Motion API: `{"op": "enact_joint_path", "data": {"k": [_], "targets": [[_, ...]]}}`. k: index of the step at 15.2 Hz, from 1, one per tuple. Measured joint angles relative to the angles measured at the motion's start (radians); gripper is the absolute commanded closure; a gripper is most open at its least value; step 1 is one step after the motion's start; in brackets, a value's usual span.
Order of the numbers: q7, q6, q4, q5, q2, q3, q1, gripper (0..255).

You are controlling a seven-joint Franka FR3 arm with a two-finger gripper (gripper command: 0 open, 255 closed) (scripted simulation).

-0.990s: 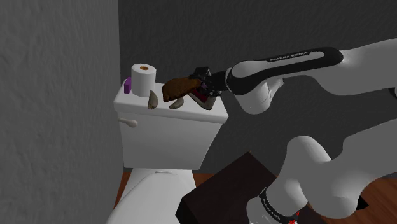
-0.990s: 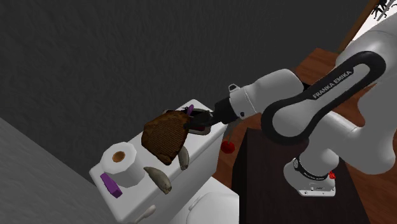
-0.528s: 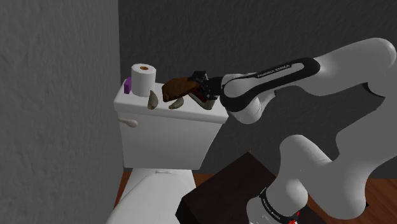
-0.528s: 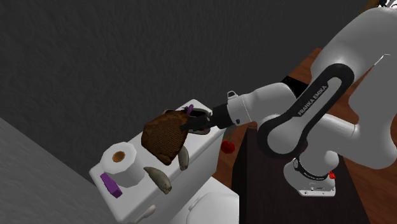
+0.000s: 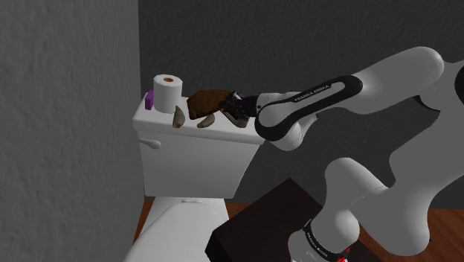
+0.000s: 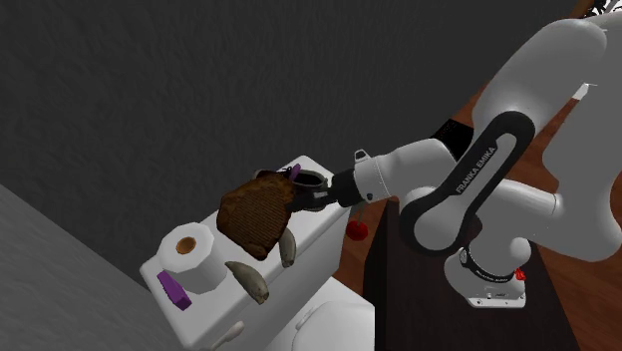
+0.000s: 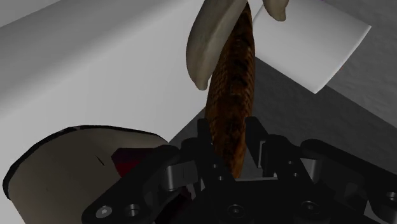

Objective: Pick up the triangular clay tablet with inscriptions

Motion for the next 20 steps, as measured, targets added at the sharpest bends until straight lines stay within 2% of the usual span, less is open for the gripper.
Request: {"op": "enact_joint_path", "data": {"k": [4,8,15,19,20], "targets": [[0.001,0.000,0.000,-0.002,0.000,-0.005,0.002,255],[-0.054,-0.059,0.018,0.097,-0.013,0.127,-0.095,255],[-0.178,-0.191,0.075,0.298,-0.034,0.385,-0.310,255],[-0.247,-0.282,0.114,0.417,-0.040,0.556,-0.470,255],[-0.264,-0.312,0.126,0.448,-0.041,0.608,-0.524,255]]}}
